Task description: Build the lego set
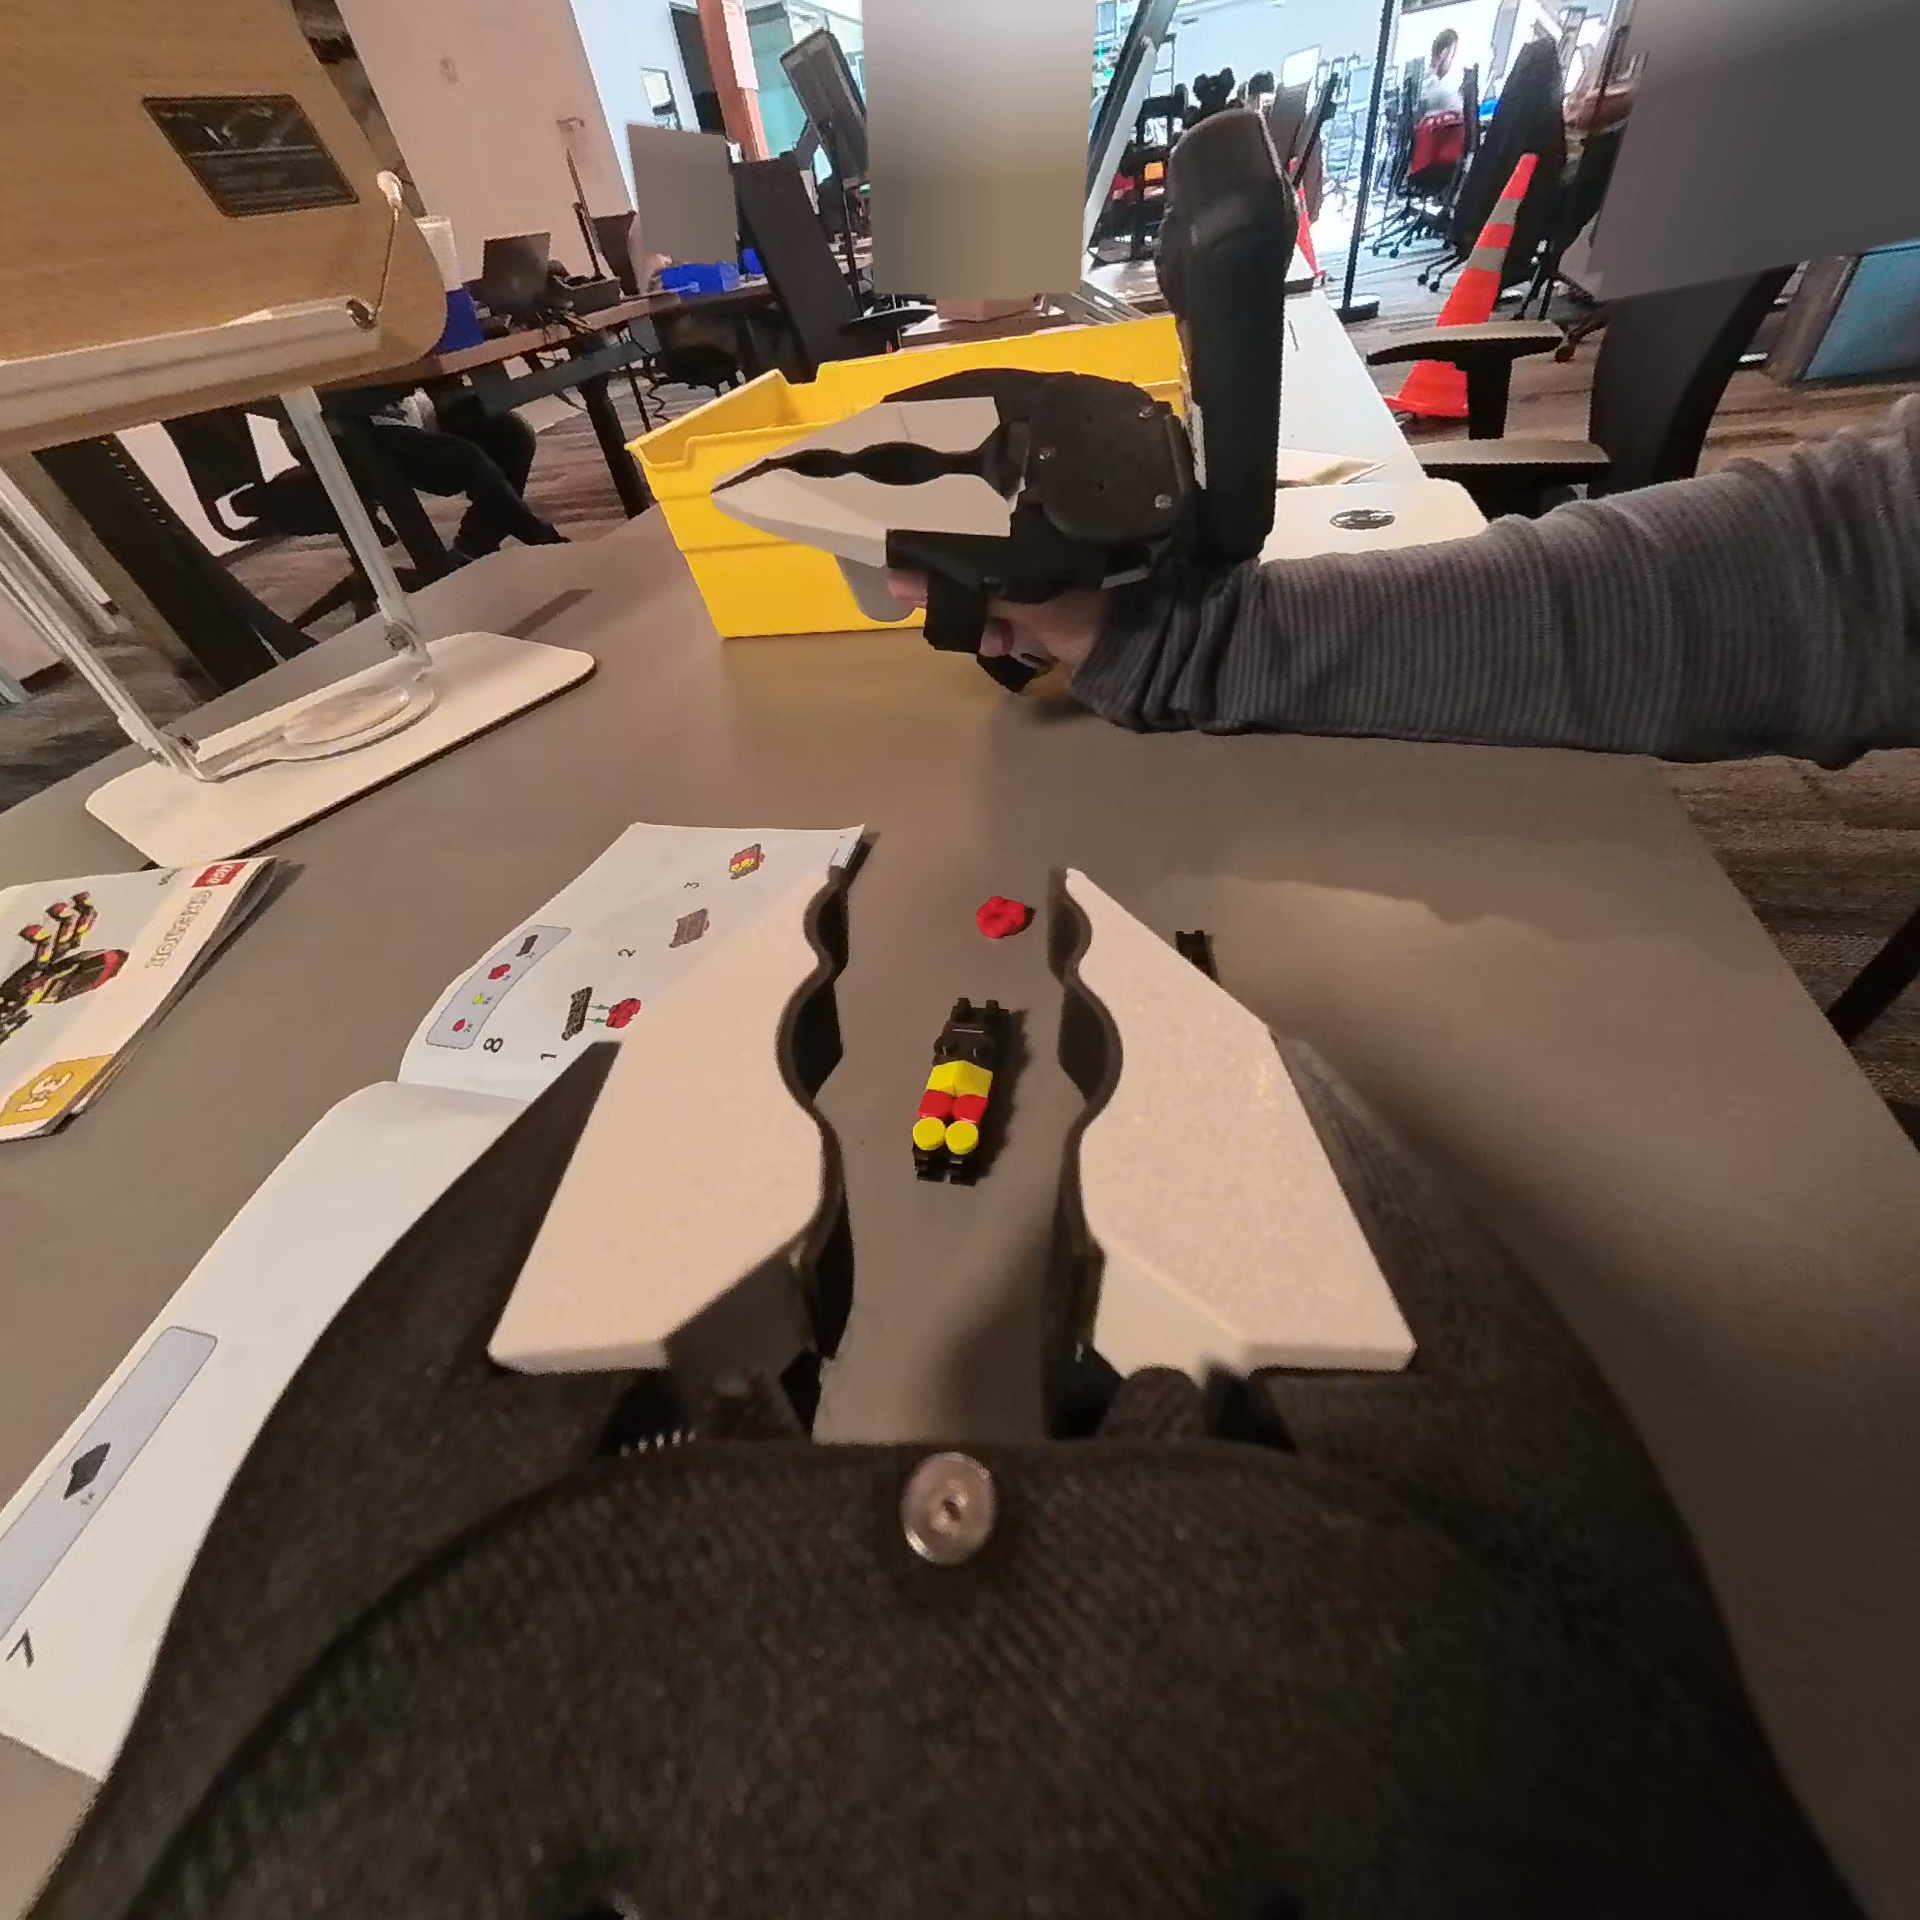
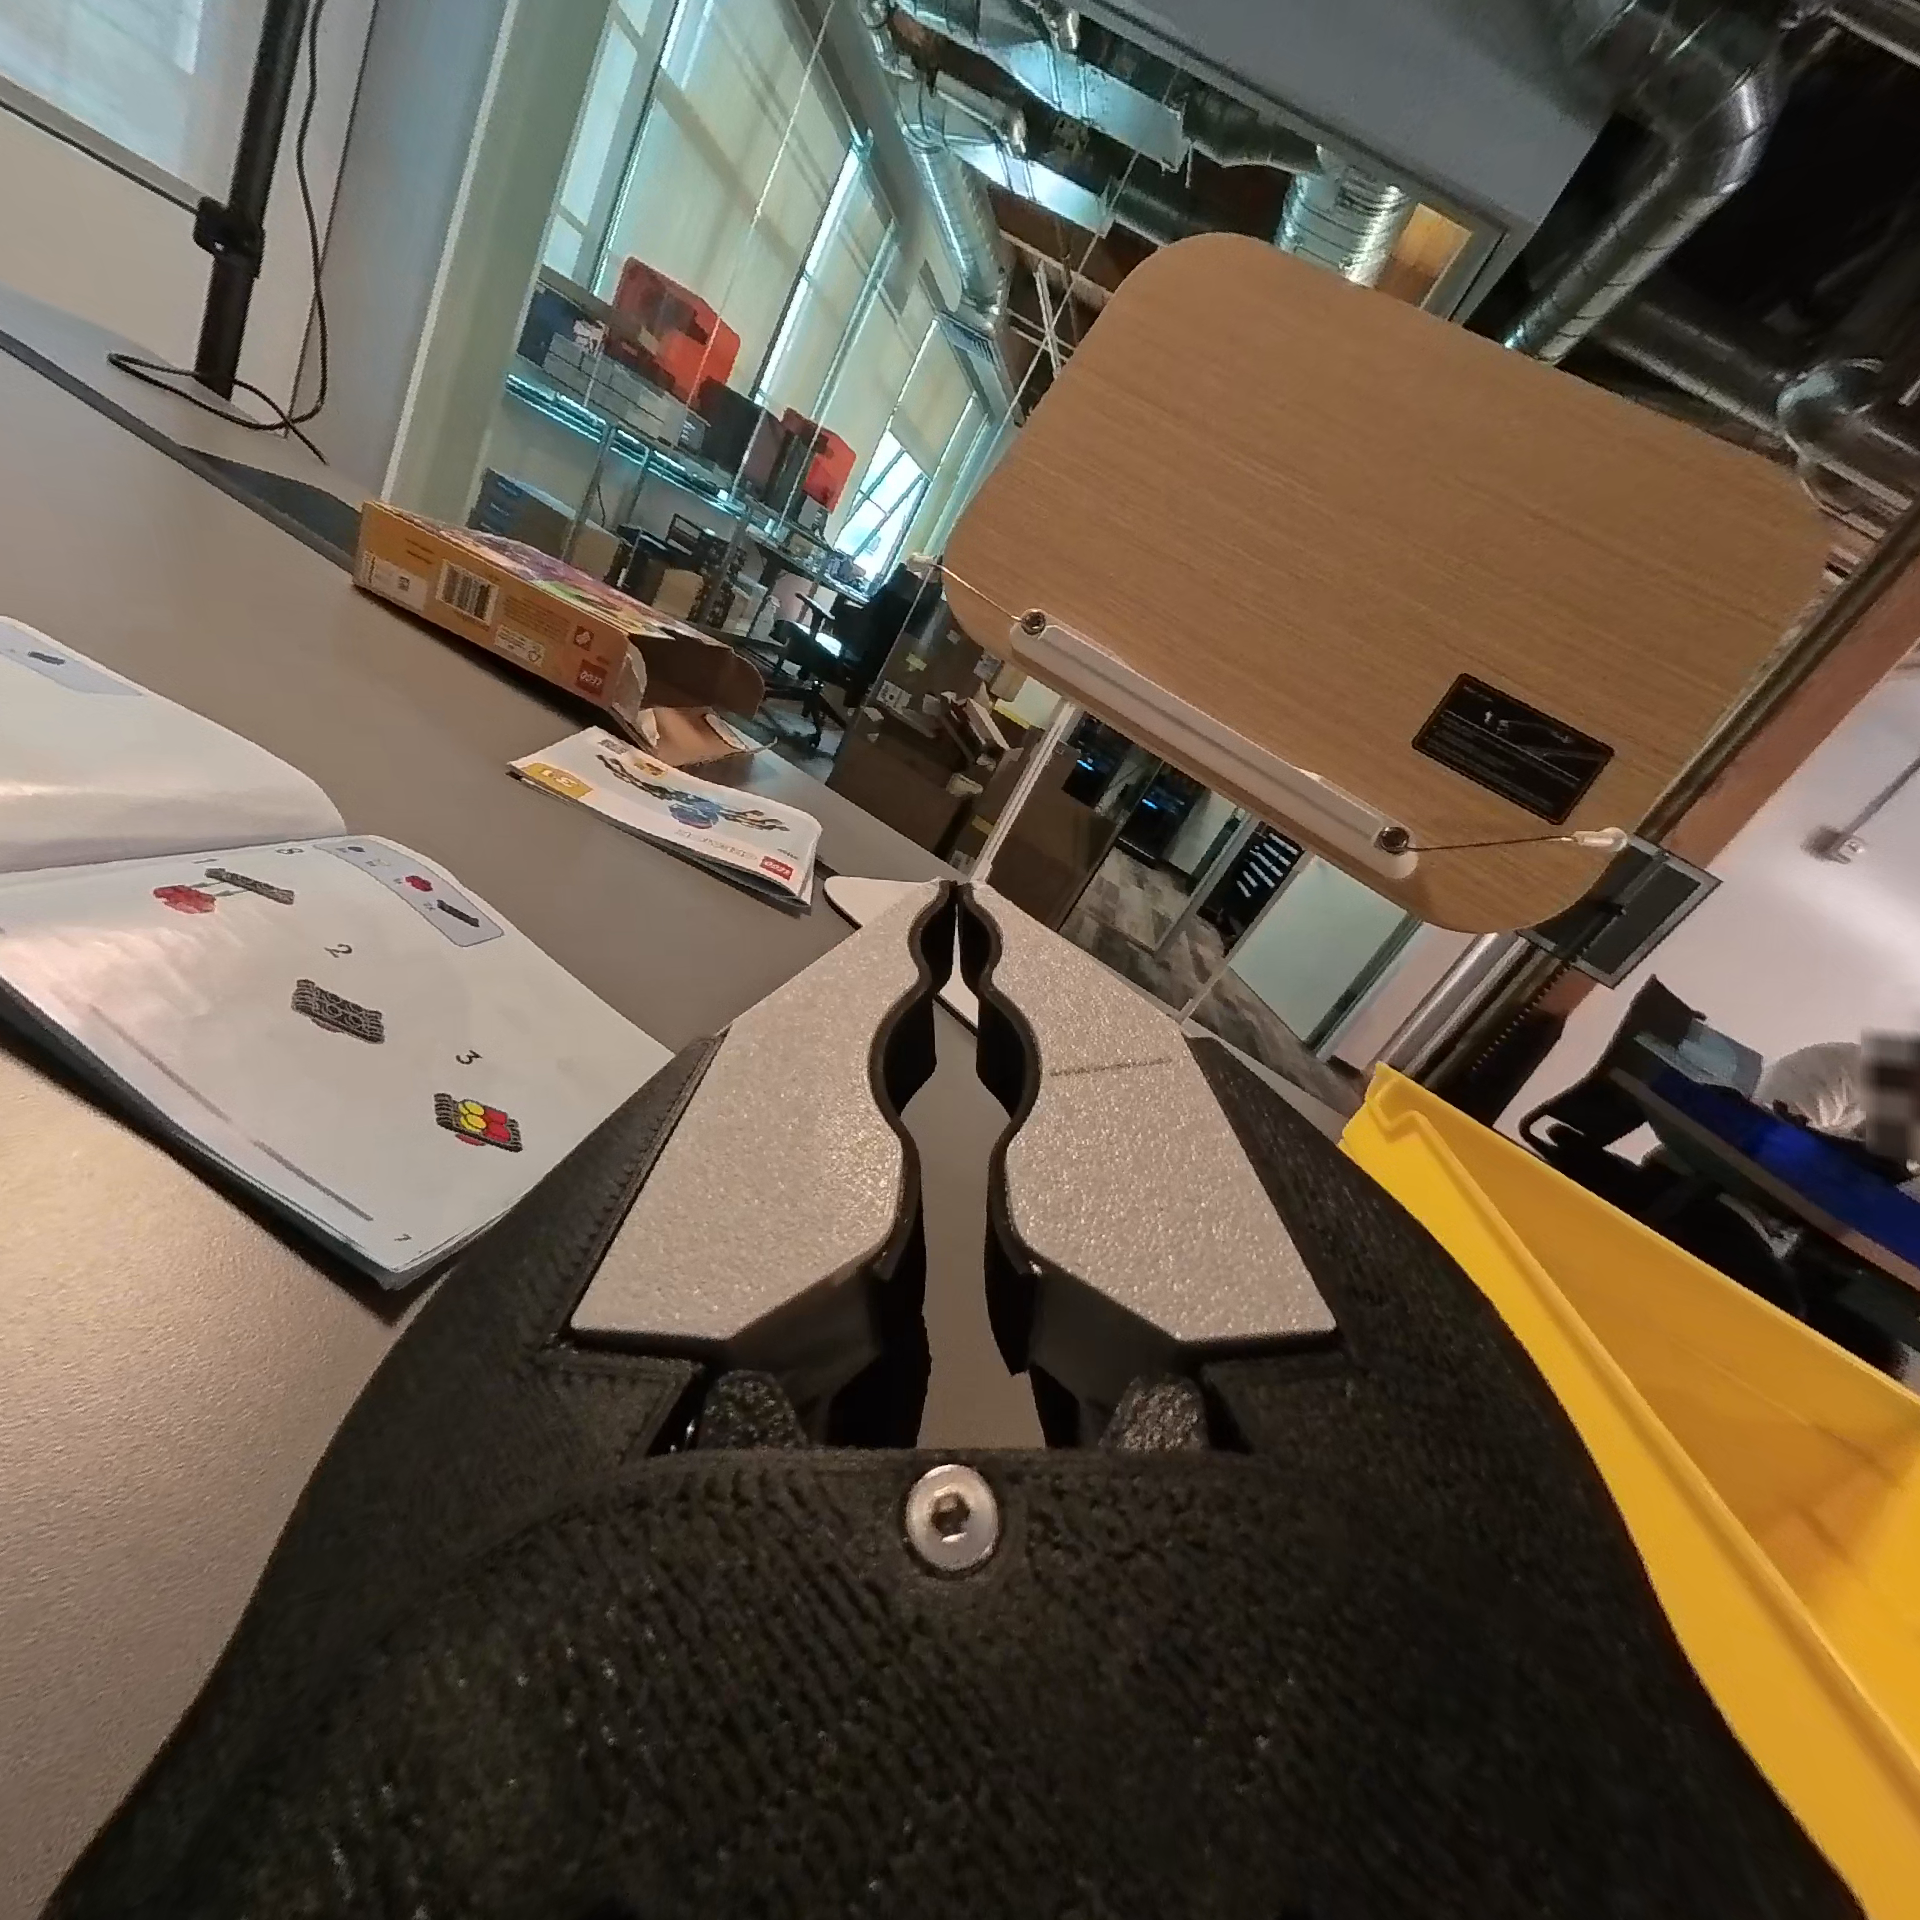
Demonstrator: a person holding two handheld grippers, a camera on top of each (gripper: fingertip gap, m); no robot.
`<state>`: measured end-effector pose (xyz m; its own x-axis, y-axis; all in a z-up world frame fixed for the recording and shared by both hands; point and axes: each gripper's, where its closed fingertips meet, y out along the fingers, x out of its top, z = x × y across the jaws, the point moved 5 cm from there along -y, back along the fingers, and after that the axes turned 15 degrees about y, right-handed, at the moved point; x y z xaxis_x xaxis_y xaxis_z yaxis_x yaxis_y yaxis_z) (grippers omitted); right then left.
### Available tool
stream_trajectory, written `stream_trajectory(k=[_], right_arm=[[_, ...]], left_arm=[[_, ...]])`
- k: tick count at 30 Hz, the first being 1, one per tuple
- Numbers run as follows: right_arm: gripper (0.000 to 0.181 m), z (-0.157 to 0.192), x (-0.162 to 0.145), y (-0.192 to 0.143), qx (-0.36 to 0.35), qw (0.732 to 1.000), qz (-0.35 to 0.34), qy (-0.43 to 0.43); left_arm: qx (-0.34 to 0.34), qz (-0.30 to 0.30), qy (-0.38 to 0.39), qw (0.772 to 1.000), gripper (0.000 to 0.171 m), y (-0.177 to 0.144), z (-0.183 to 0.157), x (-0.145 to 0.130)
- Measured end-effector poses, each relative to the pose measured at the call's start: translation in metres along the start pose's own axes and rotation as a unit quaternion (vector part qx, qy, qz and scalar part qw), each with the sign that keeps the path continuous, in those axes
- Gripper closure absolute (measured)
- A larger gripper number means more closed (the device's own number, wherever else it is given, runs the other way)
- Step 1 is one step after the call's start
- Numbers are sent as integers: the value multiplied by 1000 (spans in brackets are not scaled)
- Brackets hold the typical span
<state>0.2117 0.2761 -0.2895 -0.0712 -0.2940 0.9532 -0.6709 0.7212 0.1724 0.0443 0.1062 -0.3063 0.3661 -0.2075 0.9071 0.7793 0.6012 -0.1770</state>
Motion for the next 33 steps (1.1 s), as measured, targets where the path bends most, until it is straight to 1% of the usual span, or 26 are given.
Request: stream_trajectory(k=[11, 23, 30, 33], right_arm=[[181, 2, 0, 0, 5, 1000, 1, -5], [181, 3, -1, 0, 7, 1000, 3, -9], [181, -4, 0, -1, -3, 1000, -2, 17], [181, -4, 0, -1, -3, 1000, -1, 15]], left_arm=[[-3, 7, 4, 1000, 135, 2, -1, -1], [-7, 6, -9, 1000, 136, 2, 1, -2], [-9, -1, -31, 999, 137, 0, 4, -2], [-9, -4, -39, 999, 138, 0, 6, -2]])
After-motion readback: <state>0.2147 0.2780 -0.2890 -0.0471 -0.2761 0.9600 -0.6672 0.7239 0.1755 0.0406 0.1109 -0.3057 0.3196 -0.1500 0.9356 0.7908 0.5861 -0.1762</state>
